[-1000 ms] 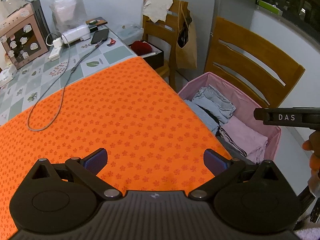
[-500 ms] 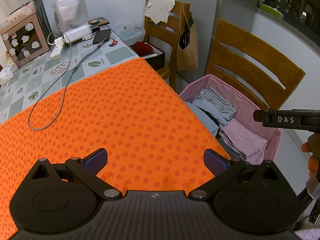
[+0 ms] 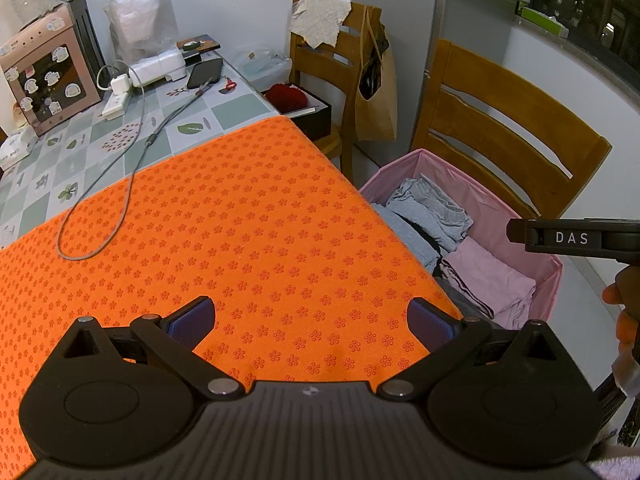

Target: Fold clothes

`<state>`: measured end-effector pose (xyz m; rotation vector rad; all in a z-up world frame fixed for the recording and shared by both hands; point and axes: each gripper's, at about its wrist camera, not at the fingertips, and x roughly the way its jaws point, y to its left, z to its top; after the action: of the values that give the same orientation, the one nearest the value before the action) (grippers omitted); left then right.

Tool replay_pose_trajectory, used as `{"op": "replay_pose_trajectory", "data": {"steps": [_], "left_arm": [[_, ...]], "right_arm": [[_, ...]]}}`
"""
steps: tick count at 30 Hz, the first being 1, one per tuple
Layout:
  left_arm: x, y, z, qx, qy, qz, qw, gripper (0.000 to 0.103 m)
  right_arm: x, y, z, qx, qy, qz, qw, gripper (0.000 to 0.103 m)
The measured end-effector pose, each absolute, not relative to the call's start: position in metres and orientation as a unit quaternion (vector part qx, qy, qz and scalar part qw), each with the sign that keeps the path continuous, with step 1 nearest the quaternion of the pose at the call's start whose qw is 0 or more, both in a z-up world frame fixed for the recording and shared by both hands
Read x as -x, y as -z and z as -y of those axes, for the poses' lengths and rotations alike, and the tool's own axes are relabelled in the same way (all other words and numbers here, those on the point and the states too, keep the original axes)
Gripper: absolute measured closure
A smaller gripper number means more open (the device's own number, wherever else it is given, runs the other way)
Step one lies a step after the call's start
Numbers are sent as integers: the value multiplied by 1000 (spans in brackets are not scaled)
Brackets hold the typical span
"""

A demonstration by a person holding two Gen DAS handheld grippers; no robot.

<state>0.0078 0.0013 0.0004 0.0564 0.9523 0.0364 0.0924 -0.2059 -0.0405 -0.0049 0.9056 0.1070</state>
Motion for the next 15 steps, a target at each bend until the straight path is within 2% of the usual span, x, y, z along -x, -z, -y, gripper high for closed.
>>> {"op": "replay_pose_trajectory", "data": {"steps": [15], "left_arm": [[-6,1,-3,-28,-16,-460,887,0]], "right_arm": [[-91,39,202,4,-48,-434,900,0]]}}
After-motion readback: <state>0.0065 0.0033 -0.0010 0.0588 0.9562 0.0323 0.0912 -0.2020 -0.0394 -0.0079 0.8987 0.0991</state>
